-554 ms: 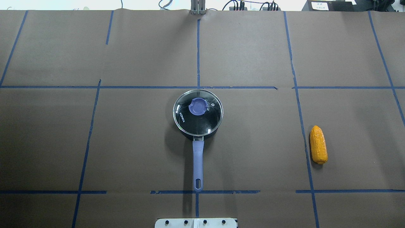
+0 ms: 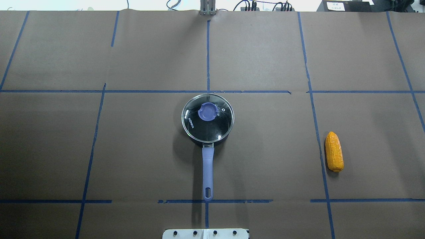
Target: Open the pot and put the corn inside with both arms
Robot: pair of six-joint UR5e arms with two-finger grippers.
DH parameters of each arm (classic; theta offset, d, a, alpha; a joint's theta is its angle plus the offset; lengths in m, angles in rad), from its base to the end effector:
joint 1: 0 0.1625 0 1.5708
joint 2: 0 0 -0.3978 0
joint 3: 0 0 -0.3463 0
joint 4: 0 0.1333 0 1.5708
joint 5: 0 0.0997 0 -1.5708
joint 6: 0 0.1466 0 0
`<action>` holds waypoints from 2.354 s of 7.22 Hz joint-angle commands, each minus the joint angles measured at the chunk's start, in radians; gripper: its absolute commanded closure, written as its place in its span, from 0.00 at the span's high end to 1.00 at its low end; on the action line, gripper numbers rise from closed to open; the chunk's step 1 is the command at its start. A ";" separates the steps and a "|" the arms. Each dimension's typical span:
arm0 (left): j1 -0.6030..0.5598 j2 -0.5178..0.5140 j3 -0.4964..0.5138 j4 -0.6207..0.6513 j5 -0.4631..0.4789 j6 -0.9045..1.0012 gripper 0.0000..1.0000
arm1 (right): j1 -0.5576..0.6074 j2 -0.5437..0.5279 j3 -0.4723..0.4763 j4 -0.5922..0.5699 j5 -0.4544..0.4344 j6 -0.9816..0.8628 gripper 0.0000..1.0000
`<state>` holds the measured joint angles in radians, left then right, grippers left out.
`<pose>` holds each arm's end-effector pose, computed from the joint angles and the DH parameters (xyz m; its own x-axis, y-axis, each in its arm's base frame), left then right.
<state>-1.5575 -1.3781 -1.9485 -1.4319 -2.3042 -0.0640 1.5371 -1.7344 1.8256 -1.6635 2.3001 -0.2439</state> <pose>-0.0303 -0.3693 0.5934 0.7418 -0.0232 -0.6703 0.0342 0.9994 0.0032 0.0228 -0.3806 0.6329 0.7151 -0.2648 0.6470 0.2127 0.9640 0.1595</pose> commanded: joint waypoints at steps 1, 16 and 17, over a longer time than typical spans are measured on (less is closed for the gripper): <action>0.002 0.002 0.000 0.001 -0.001 -0.007 1.00 | 0.000 -0.001 0.000 0.001 0.004 0.000 1.00; 0.466 -0.351 -0.165 -0.164 -0.201 -0.654 1.00 | 0.000 -0.051 0.035 0.004 0.036 0.006 1.00; 0.594 -0.457 -0.158 -0.153 -0.167 -0.807 1.00 | 0.000 -0.050 0.023 0.004 0.045 0.006 1.00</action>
<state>-1.0978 -1.7140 -2.1041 -1.5928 -2.5109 -0.6976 1.5367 -1.7848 1.8525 -1.6593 2.3356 -0.2387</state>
